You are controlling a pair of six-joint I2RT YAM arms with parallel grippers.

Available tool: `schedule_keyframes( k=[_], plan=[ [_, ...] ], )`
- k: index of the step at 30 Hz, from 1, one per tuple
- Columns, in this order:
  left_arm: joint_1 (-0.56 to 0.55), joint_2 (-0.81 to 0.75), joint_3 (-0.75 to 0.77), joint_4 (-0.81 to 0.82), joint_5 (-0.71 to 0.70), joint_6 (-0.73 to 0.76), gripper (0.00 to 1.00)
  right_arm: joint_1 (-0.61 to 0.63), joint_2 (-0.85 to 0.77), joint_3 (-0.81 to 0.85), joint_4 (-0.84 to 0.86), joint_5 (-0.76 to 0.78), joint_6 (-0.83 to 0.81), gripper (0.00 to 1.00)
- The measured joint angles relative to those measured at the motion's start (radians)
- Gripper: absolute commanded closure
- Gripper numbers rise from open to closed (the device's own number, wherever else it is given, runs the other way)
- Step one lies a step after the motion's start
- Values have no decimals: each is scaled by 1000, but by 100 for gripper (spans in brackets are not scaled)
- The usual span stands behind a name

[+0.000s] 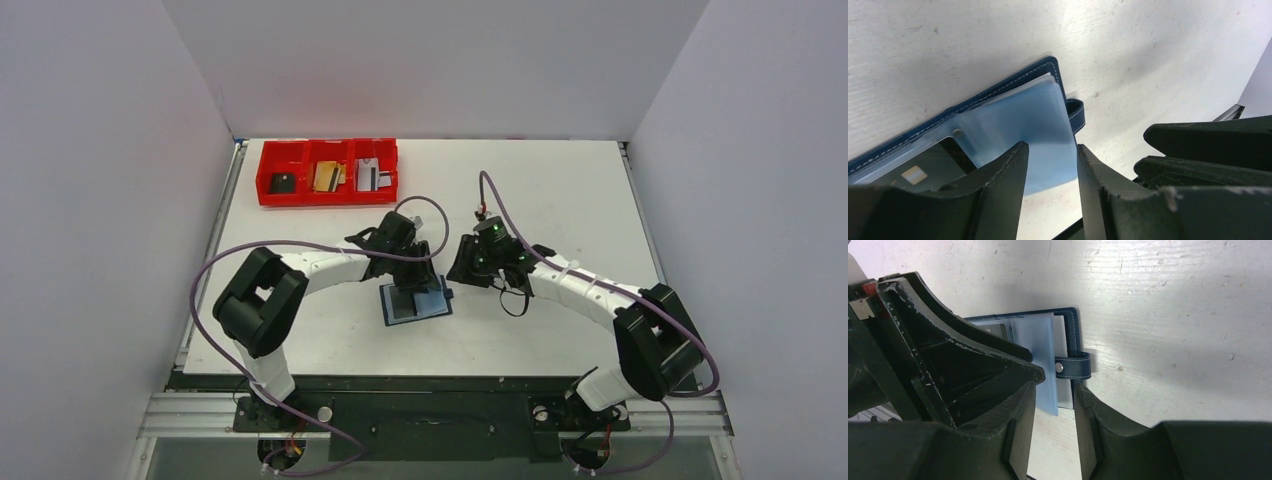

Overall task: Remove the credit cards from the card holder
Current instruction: Remove the credit card from the card holder.

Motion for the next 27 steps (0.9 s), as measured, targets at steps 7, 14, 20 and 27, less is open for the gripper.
schedule_keyframes(
  k=[7,14,20,27],
  plan=[
    [-5,15,23,25,18,-16,52,-1,-16,-13,-5,11,-2,69],
    [-2,14,43,21,10,-21,51,0,-19,-13,-9,14,-4,69],
    [26,-31,43,-15,-14,-8,51,21,-18,13,-31,14,-4,70],
    [99,-169,2,-69,-72,23,55,112,71,132,-27,6,-4,70]
  ],
)
